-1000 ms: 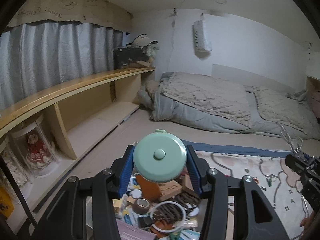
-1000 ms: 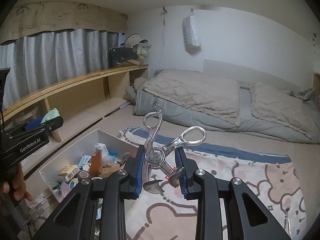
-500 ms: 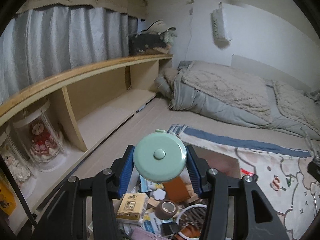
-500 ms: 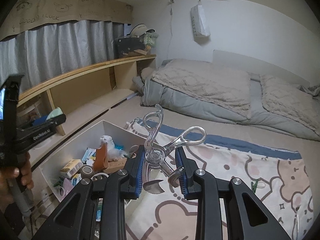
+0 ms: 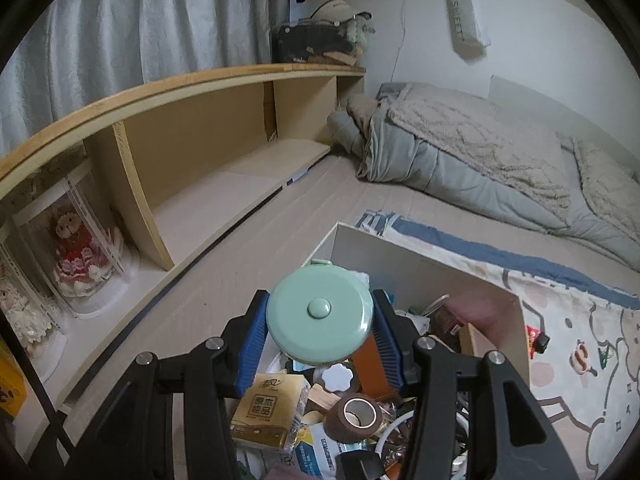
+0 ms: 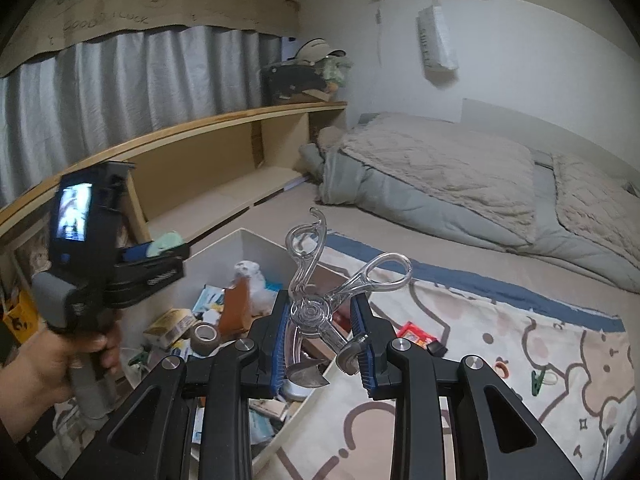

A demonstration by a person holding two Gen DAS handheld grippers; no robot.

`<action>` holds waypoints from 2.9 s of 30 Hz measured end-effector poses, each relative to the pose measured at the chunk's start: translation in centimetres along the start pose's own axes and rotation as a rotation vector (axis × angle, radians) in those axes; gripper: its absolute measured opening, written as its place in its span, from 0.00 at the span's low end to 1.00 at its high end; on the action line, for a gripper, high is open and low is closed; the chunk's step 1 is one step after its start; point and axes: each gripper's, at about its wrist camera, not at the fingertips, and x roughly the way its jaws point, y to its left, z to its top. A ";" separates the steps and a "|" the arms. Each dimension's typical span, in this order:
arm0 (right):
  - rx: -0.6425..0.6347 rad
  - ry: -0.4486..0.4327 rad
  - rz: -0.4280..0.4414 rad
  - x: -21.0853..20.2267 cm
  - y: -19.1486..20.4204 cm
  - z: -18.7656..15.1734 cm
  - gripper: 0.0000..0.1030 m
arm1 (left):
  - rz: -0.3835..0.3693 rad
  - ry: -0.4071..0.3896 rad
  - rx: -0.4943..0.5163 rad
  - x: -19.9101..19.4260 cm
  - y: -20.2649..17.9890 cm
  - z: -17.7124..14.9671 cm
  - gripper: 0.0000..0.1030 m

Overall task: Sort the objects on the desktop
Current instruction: 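Lower the mint tape measure into the SHOES box and open the left tool, then lower the clear clamp into the SHOES box and open the right tool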

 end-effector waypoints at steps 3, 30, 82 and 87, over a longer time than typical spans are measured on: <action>0.000 0.005 0.018 0.2 0.4 0.0 0.29 | 0.006 0.024 -0.001 1.1 -0.4 -0.2 0.48; 0.005 0.044 0.061 2.2 0.2 -0.3 0.29 | 0.019 0.179 -0.098 6.3 -0.9 -0.1 0.57; -0.010 0.319 0.300 9.6 9.2 -3.5 0.29 | 0.141 -0.047 -0.027 -5.4 5.6 1.2 0.64; -0.038 0.342 0.341 10.3 11.1 -3.9 0.29 | 0.173 -0.061 -0.046 -5.5 6.9 1.4 0.64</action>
